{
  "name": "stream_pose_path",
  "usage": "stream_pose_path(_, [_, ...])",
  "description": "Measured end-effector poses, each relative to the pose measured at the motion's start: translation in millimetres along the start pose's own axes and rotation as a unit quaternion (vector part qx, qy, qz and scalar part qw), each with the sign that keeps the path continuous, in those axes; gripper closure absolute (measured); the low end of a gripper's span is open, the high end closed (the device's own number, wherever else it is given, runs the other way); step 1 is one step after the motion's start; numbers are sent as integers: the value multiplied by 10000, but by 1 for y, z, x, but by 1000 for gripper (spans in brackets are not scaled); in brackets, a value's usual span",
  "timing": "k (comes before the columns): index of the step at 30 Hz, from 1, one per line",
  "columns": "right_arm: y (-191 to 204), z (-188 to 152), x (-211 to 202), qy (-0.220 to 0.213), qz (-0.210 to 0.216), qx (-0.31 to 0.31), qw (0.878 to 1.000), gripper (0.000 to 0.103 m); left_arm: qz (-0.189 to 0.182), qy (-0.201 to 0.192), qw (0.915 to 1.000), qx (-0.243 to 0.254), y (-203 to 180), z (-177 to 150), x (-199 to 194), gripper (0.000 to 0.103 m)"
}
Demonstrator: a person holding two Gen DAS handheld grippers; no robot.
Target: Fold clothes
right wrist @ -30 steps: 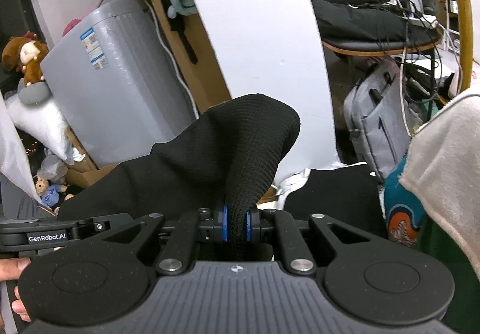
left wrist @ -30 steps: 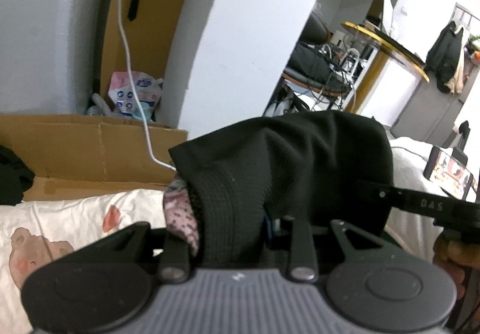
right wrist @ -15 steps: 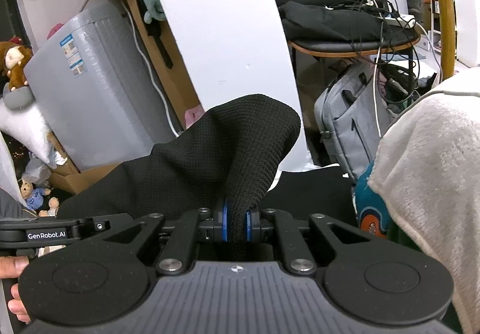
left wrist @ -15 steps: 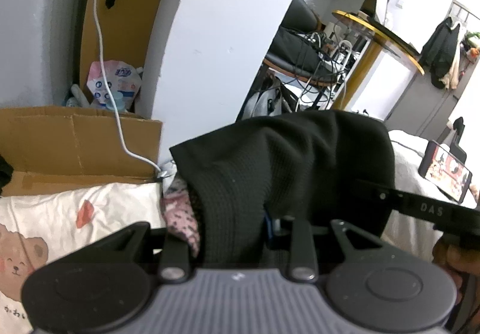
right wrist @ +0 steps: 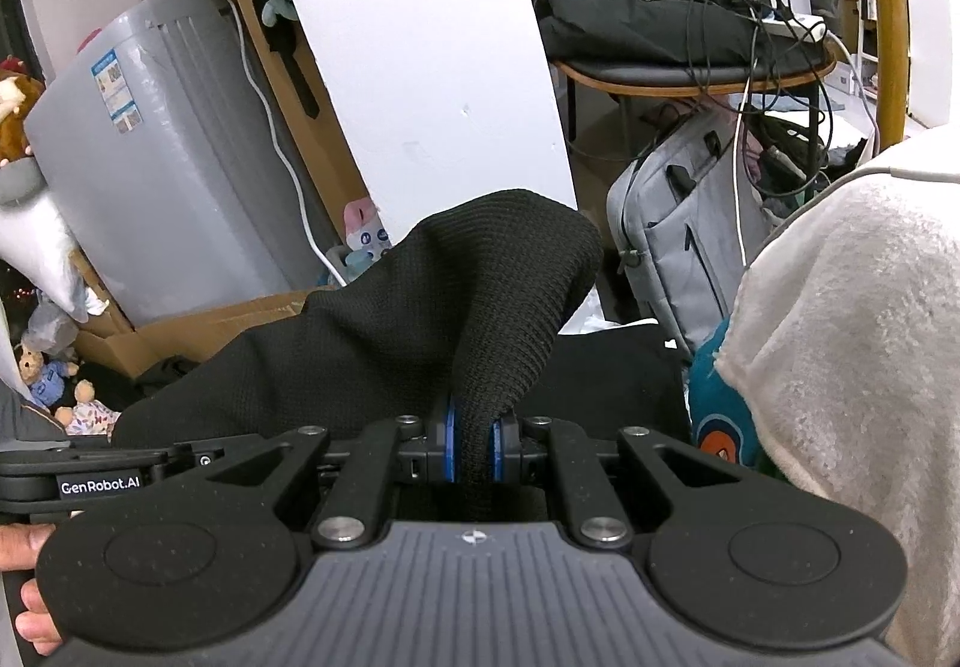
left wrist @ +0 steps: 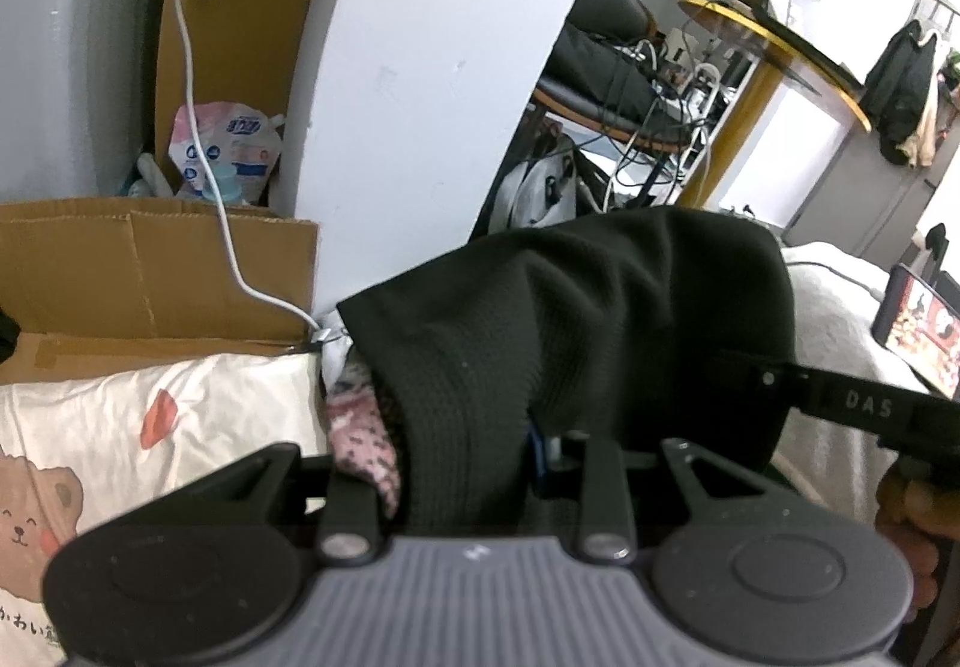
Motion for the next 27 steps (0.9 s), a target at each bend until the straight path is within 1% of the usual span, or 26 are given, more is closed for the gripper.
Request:
stream_pose_path(3, [-3, 2, 5, 21, 13, -96, 10000, 91, 63, 13, 9999, 110, -2, 2, 7, 70])
stream_pose_path(6, [-10, 4, 11, 26, 8, -152, 9999, 91, 21, 27, 9996, 290, -6, 1, 14, 70])
stream_pose_path(11, [-25, 5, 22, 20, -37, -197, 9998, 91, -195, -83, 9997, 113, -5, 1, 38, 70])
stream_pose_path(15, [-39, 2, 29, 54, -114, -143, 9998, 91, -338, -23, 9993, 161, -8, 0, 59, 70])
stream_pose_path(20, [-53, 0, 38, 56, -158, -130, 9998, 91, -423, -42, 9989, 206, -12, 1, 75, 70])
stream_pose_path(23, [-58, 0, 44, 69, -180, -127, 9997, 91, -469, -90, 9988, 102, -11, 0, 80, 70])
stream_pose_path(27, [-58, 2, 52, 86, -210, -312, 9993, 91, -503, -182, 9986, -26, -10, -5, 88, 70])
Point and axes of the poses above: each gripper's, at about its wrist camera, not at the fingertips, and x roughly the way its jaws point, y to its left, z to its top, the point moved 10 cm from there along x, roughly the way its jaws point, and after that the axes turned 8 degrees about -x, right-handed, at the moved point
